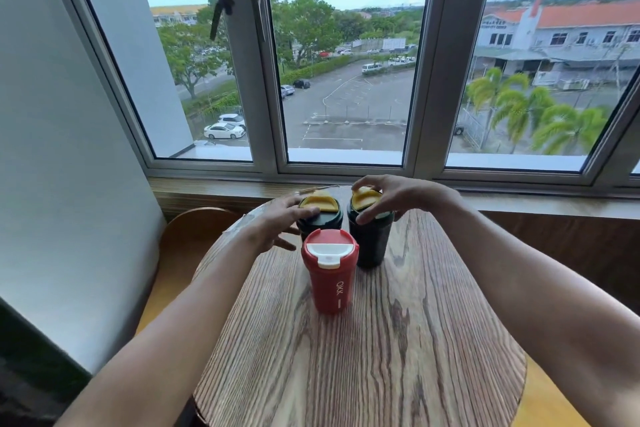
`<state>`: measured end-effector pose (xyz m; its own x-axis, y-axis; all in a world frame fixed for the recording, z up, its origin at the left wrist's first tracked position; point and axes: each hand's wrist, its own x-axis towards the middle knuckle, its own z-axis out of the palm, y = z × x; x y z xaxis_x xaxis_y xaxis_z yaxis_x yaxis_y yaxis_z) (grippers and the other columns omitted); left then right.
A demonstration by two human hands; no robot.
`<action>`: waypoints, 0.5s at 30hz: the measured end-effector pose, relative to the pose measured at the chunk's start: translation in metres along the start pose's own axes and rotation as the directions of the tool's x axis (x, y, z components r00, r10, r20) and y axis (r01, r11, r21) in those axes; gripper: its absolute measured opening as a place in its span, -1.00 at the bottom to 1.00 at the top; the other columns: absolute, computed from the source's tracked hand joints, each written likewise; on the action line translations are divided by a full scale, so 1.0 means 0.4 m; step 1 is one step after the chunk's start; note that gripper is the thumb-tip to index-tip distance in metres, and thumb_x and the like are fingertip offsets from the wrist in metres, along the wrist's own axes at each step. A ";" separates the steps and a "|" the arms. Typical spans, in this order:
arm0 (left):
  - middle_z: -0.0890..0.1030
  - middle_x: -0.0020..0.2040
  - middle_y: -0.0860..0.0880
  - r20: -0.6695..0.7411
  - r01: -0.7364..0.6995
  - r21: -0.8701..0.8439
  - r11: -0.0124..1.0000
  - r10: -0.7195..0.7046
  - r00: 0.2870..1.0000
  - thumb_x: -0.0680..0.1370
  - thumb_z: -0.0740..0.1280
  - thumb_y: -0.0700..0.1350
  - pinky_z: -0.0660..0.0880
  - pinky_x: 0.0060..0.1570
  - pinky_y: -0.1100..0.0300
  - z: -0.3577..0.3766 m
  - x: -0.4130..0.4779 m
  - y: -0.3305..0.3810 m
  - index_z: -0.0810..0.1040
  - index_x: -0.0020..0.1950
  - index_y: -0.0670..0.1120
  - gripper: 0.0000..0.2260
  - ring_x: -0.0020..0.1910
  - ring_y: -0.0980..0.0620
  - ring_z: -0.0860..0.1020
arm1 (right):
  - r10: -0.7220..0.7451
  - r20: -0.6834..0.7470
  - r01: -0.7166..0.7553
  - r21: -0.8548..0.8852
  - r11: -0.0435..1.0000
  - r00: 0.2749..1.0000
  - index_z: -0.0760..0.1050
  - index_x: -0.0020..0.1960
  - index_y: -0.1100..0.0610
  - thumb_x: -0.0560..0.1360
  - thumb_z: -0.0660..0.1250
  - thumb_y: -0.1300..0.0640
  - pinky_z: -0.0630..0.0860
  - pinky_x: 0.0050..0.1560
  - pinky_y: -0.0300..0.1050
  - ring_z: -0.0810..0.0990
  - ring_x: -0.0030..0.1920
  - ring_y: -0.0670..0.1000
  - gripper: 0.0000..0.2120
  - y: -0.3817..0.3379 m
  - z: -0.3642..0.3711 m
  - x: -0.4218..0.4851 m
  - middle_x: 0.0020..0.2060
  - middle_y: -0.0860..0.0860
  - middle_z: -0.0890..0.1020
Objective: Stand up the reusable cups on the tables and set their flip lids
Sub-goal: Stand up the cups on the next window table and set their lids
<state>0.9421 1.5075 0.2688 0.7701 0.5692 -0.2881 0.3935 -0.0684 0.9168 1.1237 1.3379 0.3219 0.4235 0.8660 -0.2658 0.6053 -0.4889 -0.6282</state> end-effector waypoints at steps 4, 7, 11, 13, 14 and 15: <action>0.56 0.20 -0.10 0.025 -0.047 0.018 0.999 0.046 0.999 0.45 0.50 0.01 0.46 0.25 -0.21 -0.010 0.020 -0.008 0.46 0.28 0.12 -0.57 0.22 -0.11 0.51 | -0.017 -0.109 0.015 -0.024 1.000 0.994 0.35 0.36 -0.11 0.31 0.53 -0.16 0.58 -0.29 -0.12 0.52 -0.07 -0.01 -0.30 0.007 0.031 0.002 0.19 0.04 0.42; 0.55 0.25 -0.10 0.078 -0.069 0.030 0.997 0.067 0.995 0.35 0.53 -0.02 0.45 0.29 -0.17 -0.016 0.028 0.006 0.46 0.38 0.06 -0.39 0.24 -0.09 0.51 | 0.009 -0.074 -0.009 0.006 1.000 0.997 0.34 0.41 -0.05 0.40 0.42 -0.21 0.60 -0.17 -0.07 0.54 0.10 0.10 -0.36 0.013 0.015 0.006 0.25 0.11 0.46; 0.56 0.12 -0.05 0.158 -0.086 0.083 0.993 0.072 0.985 0.46 0.49 -0.17 0.57 0.06 -0.01 -0.034 0.028 0.040 0.45 0.33 0.03 -0.52 0.06 -0.02 0.56 | -0.001 0.073 -0.010 0.156 0.988 0.997 0.34 0.43 -0.02 0.47 0.44 0.09 0.48 0.23 0.11 0.47 0.29 0.11 -0.43 0.049 -0.026 0.017 0.38 0.10 0.42; 0.57 0.17 -0.12 0.183 -0.092 0.103 0.990 0.072 0.981 0.41 0.53 -0.14 0.60 -0.03 0.01 -0.046 0.031 0.047 0.48 0.32 -0.04 -0.49 0.10 -0.09 0.58 | -0.003 0.088 -0.021 0.272 0.962 0.996 0.39 0.38 -0.02 0.44 0.46 0.15 0.51 0.18 0.10 0.52 0.25 0.11 -0.45 0.065 -0.027 0.020 0.31 0.08 0.49; 0.58 0.20 -0.16 0.195 -0.102 0.108 0.989 0.079 0.978 0.37 0.55 -0.10 0.61 -0.04 0.00 -0.050 0.033 0.048 0.49 0.36 -0.07 -0.42 0.13 -0.14 0.59 | -0.006 0.072 -0.017 0.318 0.948 0.997 0.42 0.35 -0.01 0.42 0.48 0.16 0.56 0.08 0.06 0.56 0.20 0.12 -0.47 0.071 -0.022 0.021 0.26 0.08 0.52; 0.58 0.22 -0.18 0.202 -0.107 0.113 0.988 0.083 0.976 0.34 0.56 -0.07 0.62 -0.04 -0.01 -0.052 0.037 0.047 0.48 0.40 -0.07 -0.36 0.15 -0.17 0.59 | -0.013 0.043 -0.003 0.353 0.936 0.999 0.44 0.33 0.01 0.41 0.49 0.17 0.58 -0.02 0.04 0.59 0.16 0.12 -0.48 0.077 -0.015 0.023 0.21 0.08 0.55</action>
<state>0.9505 1.5319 0.2875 0.8856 0.3842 -0.2611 0.3630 -0.2215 0.9051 1.1501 1.3303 0.3044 0.3859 0.8761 -0.2889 0.3274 -0.4229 -0.8450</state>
